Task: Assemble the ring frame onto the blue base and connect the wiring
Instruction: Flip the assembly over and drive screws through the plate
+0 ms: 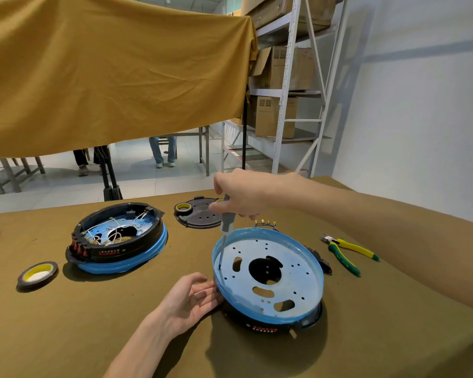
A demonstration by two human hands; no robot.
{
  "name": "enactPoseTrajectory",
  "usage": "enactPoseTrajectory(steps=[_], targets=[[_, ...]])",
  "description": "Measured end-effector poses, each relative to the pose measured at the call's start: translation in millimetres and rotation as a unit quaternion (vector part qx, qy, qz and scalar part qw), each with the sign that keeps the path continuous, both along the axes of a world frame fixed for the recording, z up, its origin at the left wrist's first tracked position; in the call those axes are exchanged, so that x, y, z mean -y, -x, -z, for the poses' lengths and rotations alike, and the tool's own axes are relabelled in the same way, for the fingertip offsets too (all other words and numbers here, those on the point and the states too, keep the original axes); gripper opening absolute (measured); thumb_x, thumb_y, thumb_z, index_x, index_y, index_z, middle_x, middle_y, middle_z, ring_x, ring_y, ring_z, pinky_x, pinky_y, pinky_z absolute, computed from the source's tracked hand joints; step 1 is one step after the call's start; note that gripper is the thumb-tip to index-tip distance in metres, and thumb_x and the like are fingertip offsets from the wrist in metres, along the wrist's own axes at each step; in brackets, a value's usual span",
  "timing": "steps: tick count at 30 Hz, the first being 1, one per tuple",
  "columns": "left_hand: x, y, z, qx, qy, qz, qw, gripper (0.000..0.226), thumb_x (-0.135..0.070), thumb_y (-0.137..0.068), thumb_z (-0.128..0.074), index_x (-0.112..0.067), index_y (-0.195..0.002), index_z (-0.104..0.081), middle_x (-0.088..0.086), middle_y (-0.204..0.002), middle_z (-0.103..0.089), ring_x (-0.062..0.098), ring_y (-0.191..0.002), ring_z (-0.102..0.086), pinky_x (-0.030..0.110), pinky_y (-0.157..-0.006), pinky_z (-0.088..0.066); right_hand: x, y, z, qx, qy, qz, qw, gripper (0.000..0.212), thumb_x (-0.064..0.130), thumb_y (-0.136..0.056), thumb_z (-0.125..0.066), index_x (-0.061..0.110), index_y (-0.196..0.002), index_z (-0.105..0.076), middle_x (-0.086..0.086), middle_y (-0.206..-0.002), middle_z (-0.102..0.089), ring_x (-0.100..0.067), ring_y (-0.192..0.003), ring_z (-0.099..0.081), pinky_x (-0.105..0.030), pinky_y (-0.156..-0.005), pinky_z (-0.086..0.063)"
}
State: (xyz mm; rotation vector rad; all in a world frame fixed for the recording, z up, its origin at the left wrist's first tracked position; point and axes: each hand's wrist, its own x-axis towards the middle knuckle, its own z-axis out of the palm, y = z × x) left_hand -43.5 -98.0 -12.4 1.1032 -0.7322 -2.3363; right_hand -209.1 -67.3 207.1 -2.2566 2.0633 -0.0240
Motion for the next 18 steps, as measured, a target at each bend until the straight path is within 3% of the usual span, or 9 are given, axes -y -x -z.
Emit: enactPoseTrajectory(steps=[4,8,12,16,18], targets=[[-0.6,0.3,-1.4,0.004,0.001,0.000,1.000,0.035,-0.012,-0.095,-0.061,0.009,-0.123,-0.061,0.031,-0.111,-0.072,0.038,-0.095,-0.076,0.045,-0.073,-0.065,-0.3,5.4,-6.4,0.071,-0.059,-0.006,0.996,0.054,0.023,-0.094,-0.073,0.018,-0.133,-0.036,-0.006,-0.094,-0.067,-0.018,-0.067,-0.069,-0.023,-0.049,-0.055],[-0.7,0.4,-1.7,0.008,0.002,-0.001,1.000,0.035,-0.011,-0.095,-0.061,0.010,-0.123,-0.061,0.031,-0.111,-0.072,0.037,-0.094,-0.076,0.045,-0.074,-0.065,2.3,5.6,-0.6,0.002,-0.020,0.007,1.000,0.042,0.041,-0.100,-0.062,0.013,-0.124,-0.042,-0.010,-0.085,-0.073,-0.018,-0.054,-0.069,-0.023,-0.044,-0.053],[0.5,-0.1,0.2,0.009,0.000,0.002,1.000,0.036,-0.011,-0.095,-0.061,0.010,-0.125,-0.060,0.031,-0.112,-0.072,0.038,-0.097,-0.076,0.046,-0.078,-0.064,2.3,6.2,-7.3,0.078,-0.075,-0.005,0.994,0.054,0.021,-0.093,-0.073,0.018,-0.131,-0.035,-0.012,-0.097,-0.070,-0.019,-0.066,-0.069,-0.024,-0.050,-0.056],[2.2,0.2,2.6,0.015,0.001,-0.002,1.000,0.036,-0.011,-0.094,-0.062,0.009,-0.123,-0.060,0.031,-0.111,-0.072,0.038,-0.095,-0.076,0.045,-0.075,-0.065,2.7,1.9,-0.5,0.051,-0.040,-0.001,0.998,0.043,0.038,-0.101,-0.062,0.012,-0.125,-0.038,-0.008,-0.082,-0.072,-0.019,-0.051,-0.068,-0.024,-0.045,-0.053],[2.4,0.4,2.4,0.014,-0.002,-0.002,1.000,0.036,-0.009,-0.092,-0.061,0.010,-0.122,-0.061,0.032,-0.111,-0.072,0.038,-0.095,-0.076,0.045,-0.073,-0.065,1.7,0.4,-2.9,0.081,-0.065,-0.009,0.995,0.048,0.031,-0.098,-0.067,0.017,-0.130,-0.034,-0.008,-0.088,-0.069,-0.018,-0.059,-0.068,-0.022,-0.048,-0.053]])
